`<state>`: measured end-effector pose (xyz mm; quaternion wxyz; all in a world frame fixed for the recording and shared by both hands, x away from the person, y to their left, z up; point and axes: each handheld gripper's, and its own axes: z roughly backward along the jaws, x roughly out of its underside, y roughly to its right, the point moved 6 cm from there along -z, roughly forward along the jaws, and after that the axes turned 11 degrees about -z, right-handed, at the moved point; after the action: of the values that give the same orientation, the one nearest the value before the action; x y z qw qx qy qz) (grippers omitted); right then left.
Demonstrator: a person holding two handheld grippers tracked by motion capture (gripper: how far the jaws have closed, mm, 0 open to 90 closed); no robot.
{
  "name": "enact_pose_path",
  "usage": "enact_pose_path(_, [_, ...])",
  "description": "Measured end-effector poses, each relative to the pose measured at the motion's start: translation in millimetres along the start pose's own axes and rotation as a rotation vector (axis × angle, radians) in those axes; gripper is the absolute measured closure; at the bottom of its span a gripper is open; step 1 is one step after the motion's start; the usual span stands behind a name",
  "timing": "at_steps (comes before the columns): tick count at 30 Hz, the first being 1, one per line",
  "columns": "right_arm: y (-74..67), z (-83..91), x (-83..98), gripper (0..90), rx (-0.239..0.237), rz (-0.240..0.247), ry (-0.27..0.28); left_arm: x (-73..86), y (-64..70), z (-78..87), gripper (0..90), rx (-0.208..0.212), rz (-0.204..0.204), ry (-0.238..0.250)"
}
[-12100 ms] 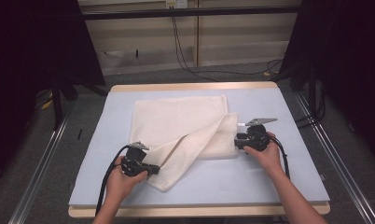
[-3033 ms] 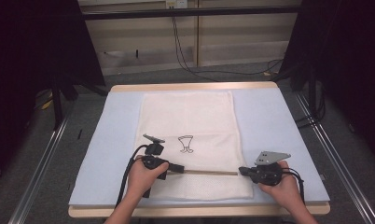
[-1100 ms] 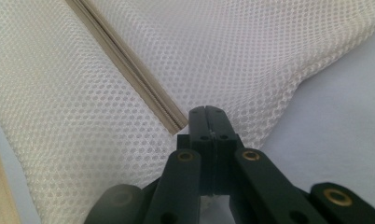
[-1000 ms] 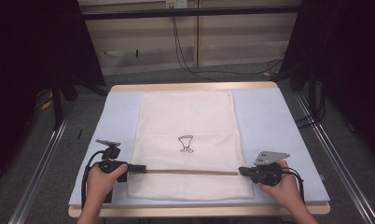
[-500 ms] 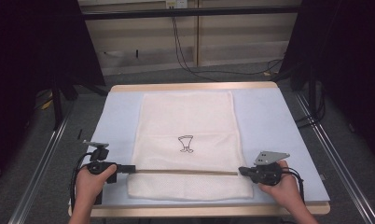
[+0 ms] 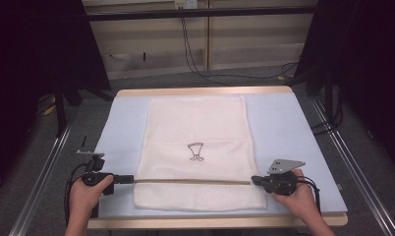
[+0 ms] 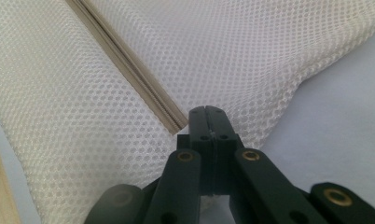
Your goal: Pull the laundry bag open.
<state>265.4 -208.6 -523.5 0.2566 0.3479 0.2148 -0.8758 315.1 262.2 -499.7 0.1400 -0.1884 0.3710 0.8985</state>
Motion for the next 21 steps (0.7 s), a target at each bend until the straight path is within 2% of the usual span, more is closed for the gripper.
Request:
enact_pose_path(1, [0.0,-0.1,0.0,90.0,0.002,0.0,0.001,0.4,-1.3,0.1,87.3,-0.006,0.02,0.007])
enact_pose_path(3, [0.0,0.0,0.0,90.0,0.0,0.001,0.0,1.9,-4.5,1.9,87.2,0.012,0.026,0.01])
enact_pose_path(4, [0.0,0.0,0.0,90.0,0.0,0.001,0.001,3.1,-5.5,2.2,87.2,0.008,0.017,-0.001])
enact_pose_path(6, [0.1,-0.1,-0.1,90.0,0.001,0.002,0.001,2.5,-3.8,1.2,87.2,0.003,0.031,0.007])
enact_pose_path(10, [0.2,-0.1,0.0,90.0,-0.003,0.002,0.003,1.4,-1.3,2.7,87.0,0.001,-0.013,-0.001])
enact_pose_path(11, [0.2,0.0,0.0,90.0,-0.007,0.001,0.006,-1.4,1.2,3.7,86.2,-0.01,-0.007,0.029])
enact_pose_path(12, [0.6,0.2,-0.1,90.0,-0.011,0.003,0.008,-3.4,1.0,6.6,84.1,-0.01,-0.034,0.041])
enact_pose_path(13, [1.5,1.1,-0.6,89.8,-0.018,0.003,0.006,-5.7,1.7,8.5,79.9,-0.007,-0.044,0.06])
enact_pose_path(14, [2.0,2.6,-1.6,85.5,-0.029,-0.008,0.007,-7.9,2.6,9.5,73.0,-0.014,-0.049,0.084])
enact_pose_path(15, [3.7,5.2,-4.0,79.8,-0.026,-0.003,0.017,-10.4,2.0,10.3,64.4,-0.036,-0.076,0.111])
enact_pose_path(16, [5.9,8.3,-7.7,69.6,-0.018,-0.001,0.05,-13.2,0.4,10.7,58.4,-0.076,-0.116,0.144])
enact_pose_path(18, [14.3,16.4,-14.3,56.3,0.036,-0.008,0.111,-18.8,-2.9,12.2,49.3,-0.159,-0.155,0.195])
enact_pose_path(19, [19.9,20.3,-16.8,47.4,0.071,-0.024,0.138,-22.2,-3.4,12.3,45.2,-0.197,-0.17,0.236])
enact_pose_path(21, [32.2,26.8,-20.0,34.0,0.134,-0.076,0.185,-28.2,-7.6,11.8,33.4,-0.285,-0.257,0.3])
